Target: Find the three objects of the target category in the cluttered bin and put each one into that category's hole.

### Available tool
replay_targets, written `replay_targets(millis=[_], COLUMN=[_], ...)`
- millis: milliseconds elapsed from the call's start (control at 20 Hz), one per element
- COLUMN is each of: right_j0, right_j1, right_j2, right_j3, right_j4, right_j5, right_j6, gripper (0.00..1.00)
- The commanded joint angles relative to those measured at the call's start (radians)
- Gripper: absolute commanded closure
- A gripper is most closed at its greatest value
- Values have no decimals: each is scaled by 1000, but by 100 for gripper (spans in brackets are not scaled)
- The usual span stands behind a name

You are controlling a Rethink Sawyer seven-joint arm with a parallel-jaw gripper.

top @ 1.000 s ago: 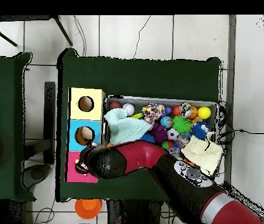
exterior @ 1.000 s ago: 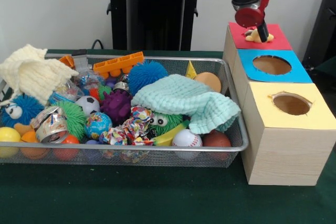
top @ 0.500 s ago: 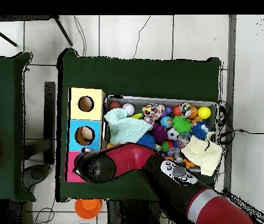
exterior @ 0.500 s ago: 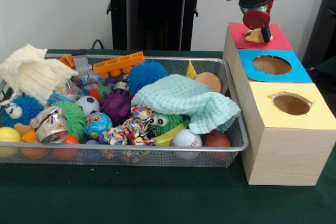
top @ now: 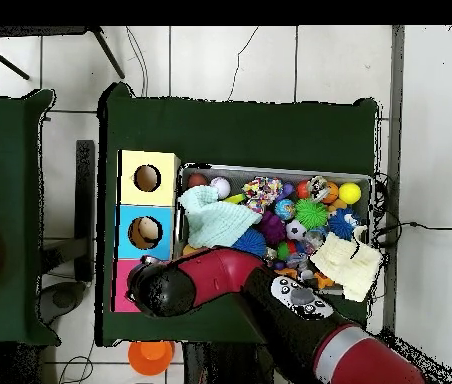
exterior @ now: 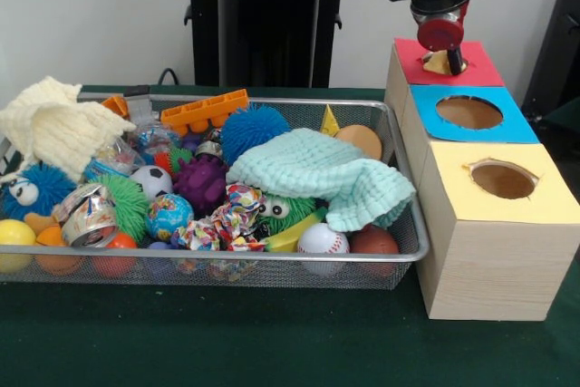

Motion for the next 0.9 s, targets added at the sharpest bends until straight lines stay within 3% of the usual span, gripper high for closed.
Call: replay_targets(millis=[50, 350, 700, 900], right_j0=[13, 38, 125, 141], right_j1=[3, 10, 13, 18], right_j2=[-105, -136, -235, -258], right_j3=[-74, -86, -145, -146], right_j4=[-69, -69, -100, -106], right_j5=[76, 104, 206, 202], right_j6=[107, 108, 104, 110], gripper=[100, 100, 100, 100])
